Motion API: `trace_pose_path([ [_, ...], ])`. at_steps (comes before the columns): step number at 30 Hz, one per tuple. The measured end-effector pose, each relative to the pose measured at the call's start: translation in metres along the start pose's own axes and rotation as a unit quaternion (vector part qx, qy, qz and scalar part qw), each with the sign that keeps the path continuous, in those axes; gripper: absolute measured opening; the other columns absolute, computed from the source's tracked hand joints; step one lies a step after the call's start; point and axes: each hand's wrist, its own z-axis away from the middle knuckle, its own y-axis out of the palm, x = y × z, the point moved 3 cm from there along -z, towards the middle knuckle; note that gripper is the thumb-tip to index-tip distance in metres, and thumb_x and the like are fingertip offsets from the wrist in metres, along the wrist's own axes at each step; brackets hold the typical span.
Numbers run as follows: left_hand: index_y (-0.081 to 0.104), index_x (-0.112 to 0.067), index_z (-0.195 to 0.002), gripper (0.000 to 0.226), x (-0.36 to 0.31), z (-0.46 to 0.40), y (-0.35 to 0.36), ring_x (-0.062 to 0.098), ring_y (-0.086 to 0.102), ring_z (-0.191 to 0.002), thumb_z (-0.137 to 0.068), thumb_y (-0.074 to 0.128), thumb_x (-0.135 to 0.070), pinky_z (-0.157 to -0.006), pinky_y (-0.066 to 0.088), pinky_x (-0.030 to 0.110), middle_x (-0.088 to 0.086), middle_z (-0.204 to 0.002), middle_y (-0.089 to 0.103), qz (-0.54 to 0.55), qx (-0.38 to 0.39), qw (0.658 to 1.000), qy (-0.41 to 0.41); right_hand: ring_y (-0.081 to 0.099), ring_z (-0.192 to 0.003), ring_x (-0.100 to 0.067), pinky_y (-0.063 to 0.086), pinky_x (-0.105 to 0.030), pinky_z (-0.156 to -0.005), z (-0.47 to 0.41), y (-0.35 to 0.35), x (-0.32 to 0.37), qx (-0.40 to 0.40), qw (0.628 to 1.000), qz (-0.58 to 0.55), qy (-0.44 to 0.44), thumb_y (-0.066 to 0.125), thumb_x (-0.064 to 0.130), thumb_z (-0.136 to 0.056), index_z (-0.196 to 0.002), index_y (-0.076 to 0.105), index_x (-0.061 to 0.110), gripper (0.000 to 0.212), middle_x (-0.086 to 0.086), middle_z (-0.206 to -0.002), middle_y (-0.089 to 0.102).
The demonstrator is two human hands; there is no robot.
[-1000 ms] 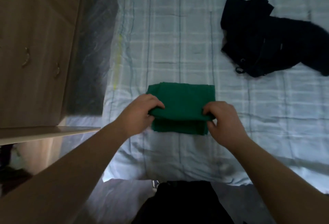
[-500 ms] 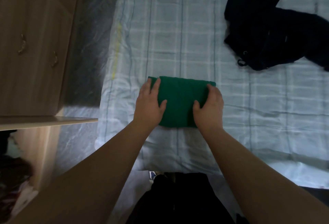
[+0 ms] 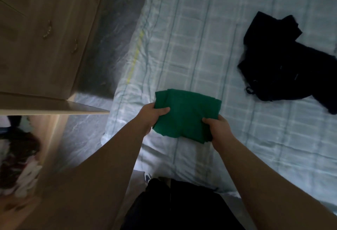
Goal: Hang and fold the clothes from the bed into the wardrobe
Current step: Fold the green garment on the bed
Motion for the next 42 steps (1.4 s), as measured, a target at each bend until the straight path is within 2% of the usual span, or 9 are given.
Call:
trace_pose_path([
  [4,0.060,-0.011,-0.126,0.041,-0.019,0.037,-0.025,0.025,0.069,-0.109,-0.087,0.072,-0.016,-0.094,0.054,0.043,0.006,-0.121,0.071,0.070,0.025,0.996,0.050,0.067,-0.105,-0.027,0.055,-0.049,-0.091,0.035,0.013,0.038,0.080,0.994,-0.008,-0.080,0.060,-0.004,-0.089,-0.113,0.060,0.027,0.039,-0.003,-0.118,0.069],
  [7,0.056,-0.013,-0.134,0.045,-0.030,0.079,-0.059,0.026,0.064,-0.118,-0.090,0.069,-0.018,-0.099,0.050,0.044,0.006,-0.129,0.067,0.114,0.040,0.987,0.104,0.070,-0.104,-0.019,0.057,-0.039,-0.086,0.081,0.041,0.070,0.162,0.976,0.021,-0.146,0.060,0.001,-0.092,-0.120,0.060,0.029,0.040,0.003,-0.118,0.071],
  [12,0.056,-0.014,-0.134,0.044,-0.026,0.178,-0.144,0.031,0.062,-0.120,-0.091,0.067,-0.019,-0.102,0.047,0.047,0.010,-0.130,0.065,0.185,-0.011,0.962,0.202,0.068,-0.110,-0.022,0.055,-0.038,-0.088,0.169,0.120,0.085,0.277,0.937,0.053,-0.204,0.057,0.000,-0.090,-0.122,0.059,0.027,0.042,0.000,-0.122,0.069],
  [16,0.054,-0.015,-0.134,0.041,0.014,0.275,-0.233,0.031,0.063,-0.118,-0.094,0.061,-0.011,-0.100,0.049,0.047,0.010,-0.129,0.066,0.265,-0.096,0.919,0.275,0.066,-0.114,-0.024,0.054,-0.040,-0.089,0.253,0.209,0.044,0.385,0.896,0.090,-0.200,0.057,0.004,-0.071,-0.136,0.052,0.022,0.067,-0.004,-0.127,0.067],
  [24,0.054,-0.014,-0.133,0.038,0.143,0.460,-0.406,0.033,0.064,-0.116,-0.095,0.059,-0.011,-0.093,0.054,0.046,0.013,-0.131,0.064,0.333,-0.236,0.835,0.369,0.065,-0.117,-0.029,0.057,-0.042,-0.089,0.421,0.380,-0.089,0.519,0.819,0.147,-0.196,0.048,-0.012,-0.091,-0.141,0.050,0.020,0.059,-0.008,-0.132,0.066],
  [28,0.056,-0.019,-0.132,0.041,0.190,0.518,-0.466,0.034,0.061,-0.120,-0.093,0.060,-0.007,-0.104,0.044,0.050,0.012,-0.132,0.064,0.374,-0.274,0.790,0.402,0.064,-0.119,-0.022,0.055,-0.042,-0.093,0.489,0.444,-0.140,0.543,0.786,0.185,-0.230,0.048,-0.008,-0.096,-0.136,0.054,0.030,0.055,-0.001,-0.131,0.067],
  [31,0.056,-0.018,-0.132,0.049,0.200,0.542,-0.494,0.033,0.061,-0.120,-0.088,0.058,0.003,-0.104,0.044,0.049,0.014,-0.132,0.063,0.395,-0.266,0.771,0.423,0.064,-0.119,-0.023,0.051,-0.048,-0.100,0.524,0.479,-0.154,0.537,0.779,0.193,-0.260,0.047,-0.007,-0.098,-0.141,0.051,0.024,0.053,-0.001,-0.129,0.068],
  [37,0.052,-0.013,-0.135,0.048,0.176,0.551,-0.562,0.039,0.060,-0.120,-0.091,0.056,0.005,-0.102,0.044,0.060,0.017,-0.132,0.062,0.395,-0.267,0.764,0.434,0.066,-0.117,-0.019,0.052,-0.045,-0.099,0.560,0.549,-0.148,0.529,0.774,0.197,-0.288,0.044,-0.006,-0.100,-0.138,0.055,0.025,0.050,0.005,-0.123,0.071],
  [42,0.050,-0.014,-0.136,0.046,0.130,0.539,-0.627,0.034,0.061,-0.120,-0.094,0.052,0.006,-0.101,0.048,0.052,0.014,-0.132,0.063,0.375,-0.272,0.766,0.445,0.064,-0.119,-0.022,0.049,-0.052,-0.103,0.550,0.628,-0.128,0.515,0.785,0.188,-0.290,0.045,-0.002,-0.101,-0.142,0.052,0.025,0.050,0.002,-0.130,0.067],
])
